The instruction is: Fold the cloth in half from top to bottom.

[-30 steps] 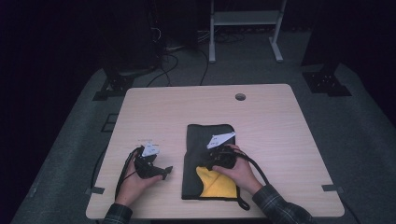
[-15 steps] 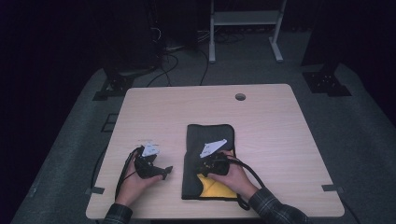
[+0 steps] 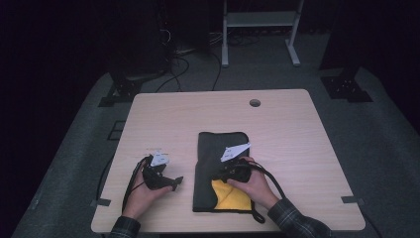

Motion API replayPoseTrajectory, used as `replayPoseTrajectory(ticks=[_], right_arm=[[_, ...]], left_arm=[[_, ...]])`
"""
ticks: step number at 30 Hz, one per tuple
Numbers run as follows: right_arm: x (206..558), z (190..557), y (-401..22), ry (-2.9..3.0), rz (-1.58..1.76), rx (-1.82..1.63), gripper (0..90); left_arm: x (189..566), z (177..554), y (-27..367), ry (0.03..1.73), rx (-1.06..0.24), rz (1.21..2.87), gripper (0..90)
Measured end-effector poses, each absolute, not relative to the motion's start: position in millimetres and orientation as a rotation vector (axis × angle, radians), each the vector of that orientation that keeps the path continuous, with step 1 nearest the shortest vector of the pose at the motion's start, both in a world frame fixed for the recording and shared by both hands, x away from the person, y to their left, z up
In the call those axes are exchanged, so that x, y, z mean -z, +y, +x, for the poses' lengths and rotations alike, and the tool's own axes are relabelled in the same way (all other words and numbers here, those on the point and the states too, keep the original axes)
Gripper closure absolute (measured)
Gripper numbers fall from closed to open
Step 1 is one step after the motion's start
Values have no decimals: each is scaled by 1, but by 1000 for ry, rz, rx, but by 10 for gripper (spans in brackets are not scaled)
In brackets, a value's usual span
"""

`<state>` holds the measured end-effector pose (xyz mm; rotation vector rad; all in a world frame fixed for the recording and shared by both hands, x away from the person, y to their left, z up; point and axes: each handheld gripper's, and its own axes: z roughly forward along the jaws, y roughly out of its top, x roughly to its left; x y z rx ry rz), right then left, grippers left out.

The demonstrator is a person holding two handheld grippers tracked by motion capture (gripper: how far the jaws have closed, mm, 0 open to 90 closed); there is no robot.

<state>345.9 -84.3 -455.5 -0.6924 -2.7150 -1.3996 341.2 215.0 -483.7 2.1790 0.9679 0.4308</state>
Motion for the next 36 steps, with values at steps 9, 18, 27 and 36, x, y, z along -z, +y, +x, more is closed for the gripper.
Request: replayPoseTrajectory(ticks=[9,18,27,36], right_arm=[[444,329,-122,-2643,-692,1445,843],[451,300,-158,-2714,-700,1343,802],[460,279,-186,-2751,-723,1248,763],[462,267,-204,-2753,-724,1219,689]], left_arm=[[484,341,215,968,-431,2179,0],[484,341,215,969,-431,2178,0],[484,341,215,972,-429,2176,0],[484,341,215,977,-430,2177,0]])
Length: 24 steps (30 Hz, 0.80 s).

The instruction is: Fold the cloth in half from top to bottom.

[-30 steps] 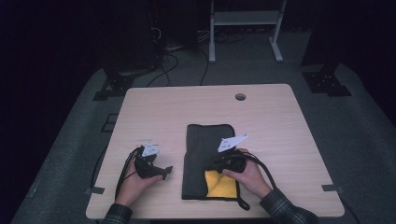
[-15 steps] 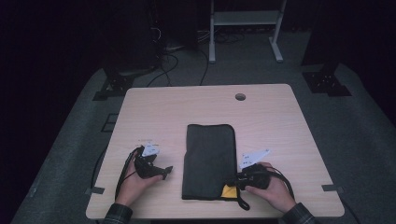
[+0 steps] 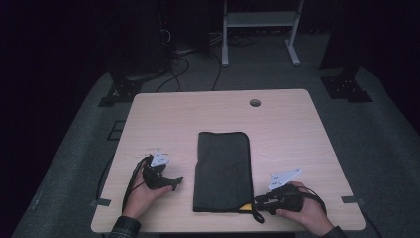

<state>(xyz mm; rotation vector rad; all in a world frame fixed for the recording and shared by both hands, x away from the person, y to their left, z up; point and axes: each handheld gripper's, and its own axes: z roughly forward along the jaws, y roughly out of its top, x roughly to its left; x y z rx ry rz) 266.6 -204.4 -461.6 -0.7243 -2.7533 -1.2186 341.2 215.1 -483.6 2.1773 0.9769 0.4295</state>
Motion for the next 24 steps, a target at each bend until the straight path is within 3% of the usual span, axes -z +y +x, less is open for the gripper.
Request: replayPoseTrajectory(ticks=[3,7,16,18,24], right_arm=[[454,267,-205,-2718,-746,1330,679],[446,276,-198,-2709,-799,1418,773],[469,271,-173,-2843,-620,1163,847],[470,270,-175,-2847,-620,1163,845],[461,284,-180,-2820,-697,1274,701]], left_arm=[[484,341,215,979,-430,2176,0],[484,342,215,981,-433,2176,0],[484,342,215,984,-432,2174,0],[483,341,215,988,-437,2169,0],[477,347,214,993,-359,2140,96]])
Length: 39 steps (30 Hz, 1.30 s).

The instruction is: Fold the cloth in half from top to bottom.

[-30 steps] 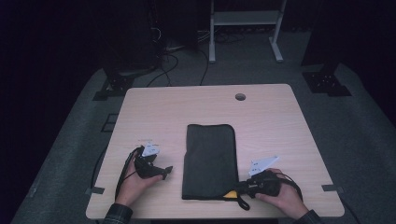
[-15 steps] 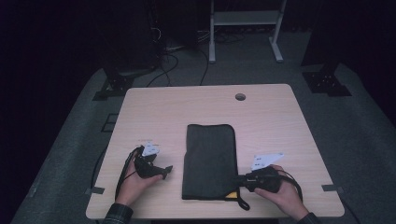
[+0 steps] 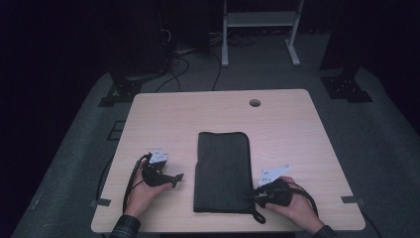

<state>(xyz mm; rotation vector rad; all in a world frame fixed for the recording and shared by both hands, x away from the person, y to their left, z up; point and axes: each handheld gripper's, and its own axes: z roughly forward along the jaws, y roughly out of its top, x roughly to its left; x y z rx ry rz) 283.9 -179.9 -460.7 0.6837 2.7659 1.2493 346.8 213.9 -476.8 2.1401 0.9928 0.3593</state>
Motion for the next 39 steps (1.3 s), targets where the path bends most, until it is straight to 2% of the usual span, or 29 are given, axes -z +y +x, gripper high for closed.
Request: replayPoseTrajectory(ticks=[3,16,23,29,39], right_arm=[[458,299,-184,2694,727,-1265,642],[448,371,-187,2537,872,-1259,551],[448,407,-188,2514,942,-1229,535],[450,439,-187,2455,1009,-1202,525],[463,481,-183,2439,1126,-1171,541]], left_arm=[[472,353,210,977,-356,2128,109],[453,399,181,900,-351,2102,242],[445,431,158,899,-323,2094,313],[442,457,143,888,-344,2107,314],[459,486,142,951,-372,2201,377]])
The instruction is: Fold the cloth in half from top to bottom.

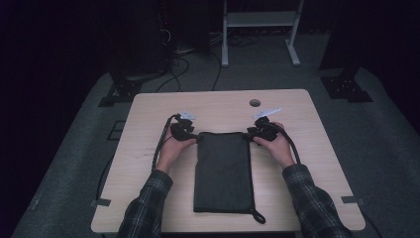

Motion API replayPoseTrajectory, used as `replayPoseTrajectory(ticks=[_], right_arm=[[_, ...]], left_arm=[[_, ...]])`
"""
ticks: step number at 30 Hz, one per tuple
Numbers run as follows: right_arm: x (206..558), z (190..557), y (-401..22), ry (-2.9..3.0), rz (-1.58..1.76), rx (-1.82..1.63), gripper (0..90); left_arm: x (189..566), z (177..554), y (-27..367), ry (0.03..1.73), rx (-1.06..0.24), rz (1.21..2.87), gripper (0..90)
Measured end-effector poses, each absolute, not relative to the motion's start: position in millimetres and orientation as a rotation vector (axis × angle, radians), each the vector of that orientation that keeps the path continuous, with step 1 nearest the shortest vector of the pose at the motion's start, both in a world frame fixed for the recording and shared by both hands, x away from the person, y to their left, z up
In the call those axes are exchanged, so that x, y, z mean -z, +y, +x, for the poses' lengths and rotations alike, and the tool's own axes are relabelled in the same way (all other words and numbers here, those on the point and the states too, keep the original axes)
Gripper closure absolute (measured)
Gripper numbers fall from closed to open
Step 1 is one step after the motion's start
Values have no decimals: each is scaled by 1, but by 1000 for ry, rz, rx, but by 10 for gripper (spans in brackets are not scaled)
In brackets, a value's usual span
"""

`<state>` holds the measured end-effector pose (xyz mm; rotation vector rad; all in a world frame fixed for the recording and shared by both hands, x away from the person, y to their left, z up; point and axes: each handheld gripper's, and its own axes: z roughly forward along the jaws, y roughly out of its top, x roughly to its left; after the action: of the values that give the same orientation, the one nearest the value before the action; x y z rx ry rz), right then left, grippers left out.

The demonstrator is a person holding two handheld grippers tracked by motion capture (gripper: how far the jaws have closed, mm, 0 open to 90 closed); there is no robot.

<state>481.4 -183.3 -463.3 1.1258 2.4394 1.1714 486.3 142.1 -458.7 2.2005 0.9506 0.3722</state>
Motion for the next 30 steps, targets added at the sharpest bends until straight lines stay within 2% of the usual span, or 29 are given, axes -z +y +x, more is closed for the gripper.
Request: replayPoseTrajectory(ticks=[8,12,14,17,20,23,30], right_arm=[[475,493,-179,2468,1121,-1149,552],[477,493,-181,2473,1100,-1175,605],[477,492,-180,2488,1085,-1186,661],[477,490,-178,2501,1078,-1189,746],[478,491,-179,2501,1110,-1206,793],[477,491,-178,2498,1144,-1200,819],[463,486,-180,2480,1132,-1207,832]], left_arm=[[469,492,141,963,-369,2209,403],[469,496,142,947,-364,2225,420],[467,496,140,925,-340,2228,498],[466,495,137,911,-290,2232,694],[466,495,137,931,-238,2211,810],[466,495,136,961,-217,2197,854],[452,490,143,920,-197,2133,857]])
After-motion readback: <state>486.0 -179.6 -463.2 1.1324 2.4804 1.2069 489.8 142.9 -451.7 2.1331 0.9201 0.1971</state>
